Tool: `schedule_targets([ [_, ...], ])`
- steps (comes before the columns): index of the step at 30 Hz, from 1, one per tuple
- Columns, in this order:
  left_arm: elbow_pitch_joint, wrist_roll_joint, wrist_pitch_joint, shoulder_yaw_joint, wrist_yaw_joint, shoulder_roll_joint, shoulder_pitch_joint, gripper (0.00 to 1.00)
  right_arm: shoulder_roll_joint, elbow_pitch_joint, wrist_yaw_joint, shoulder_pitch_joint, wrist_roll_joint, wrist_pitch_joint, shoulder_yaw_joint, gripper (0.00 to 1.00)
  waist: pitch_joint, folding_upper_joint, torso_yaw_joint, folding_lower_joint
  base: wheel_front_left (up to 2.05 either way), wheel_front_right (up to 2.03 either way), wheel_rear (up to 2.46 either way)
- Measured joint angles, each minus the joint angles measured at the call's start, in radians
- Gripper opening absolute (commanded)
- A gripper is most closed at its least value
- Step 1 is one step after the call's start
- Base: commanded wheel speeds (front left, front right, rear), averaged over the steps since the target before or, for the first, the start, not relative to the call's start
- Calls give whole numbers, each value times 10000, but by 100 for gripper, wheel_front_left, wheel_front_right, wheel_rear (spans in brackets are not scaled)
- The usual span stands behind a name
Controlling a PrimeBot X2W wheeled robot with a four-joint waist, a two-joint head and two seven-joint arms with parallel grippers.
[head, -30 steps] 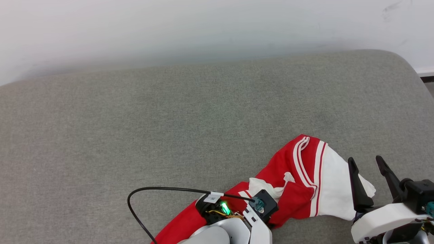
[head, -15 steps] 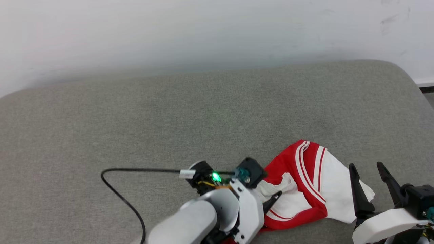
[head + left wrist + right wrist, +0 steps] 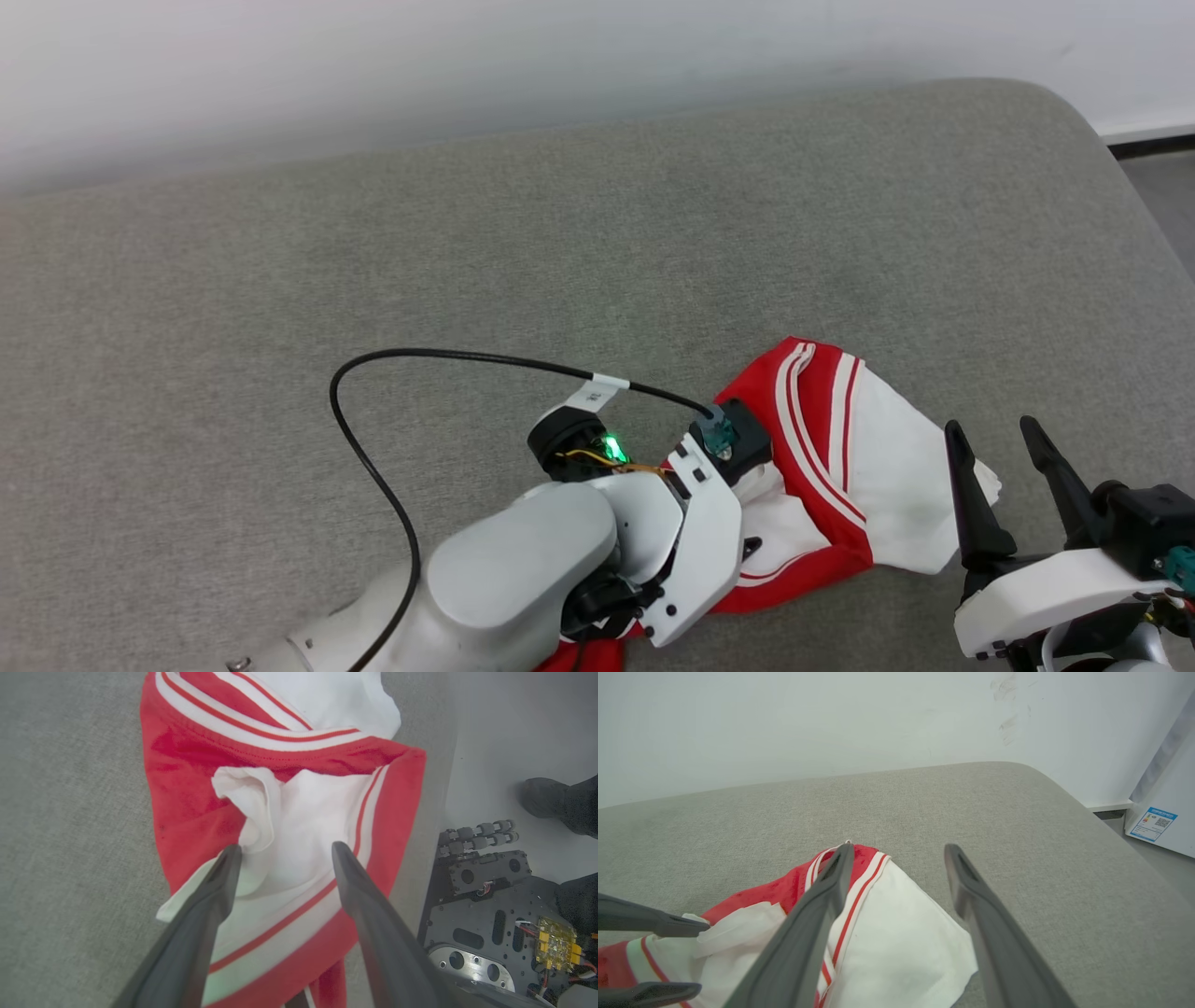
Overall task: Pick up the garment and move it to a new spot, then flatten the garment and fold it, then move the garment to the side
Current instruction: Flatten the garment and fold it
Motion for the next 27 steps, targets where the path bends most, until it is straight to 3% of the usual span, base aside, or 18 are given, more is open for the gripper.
schedule_targets([
  [1,79,-174,35,-121,0,38,-109,81,0,46,0,-27,12,-48,-2,100,52,0,-59,0,0,0,0],
  [2,171,-297,69,-219,0,82,-198,40,0,113,0,-37,25,-54,-12,100,91,0,-109,1,0,0,0],
  [3,255,-376,52,-299,0,115,-277,5,0,174,0,-37,36,-88,-12,100,123,0,-148,0,0,0,0],
  [4,378,-462,6,-345,0,136,-336,0,0,219,0,-40,40,-121,-23,100,146,0,-179,0,0,0,0],
  [14,1452,-545,-1070,-291,19,-75,-567,0,0,403,0,-142,94,-173,-146,100,6,0,-90,0,0,0,0],
  [17,1476,-504,-1732,35,280,-58,-624,0,0,389,0,-133,79,-155,-247,100,-84,0,18,0,0,0,0],
  [22,840,-477,-2917,890,1221,598,-610,0,2,313,0,1,48,-104,-378,100,-252,0,313,0,0,0,0],
  [27,-267,-731,-3847,2094,2706,2044,139,0,2,249,0,134,46,-19,-405,100,-417,0,717,0,0,0,0],
])
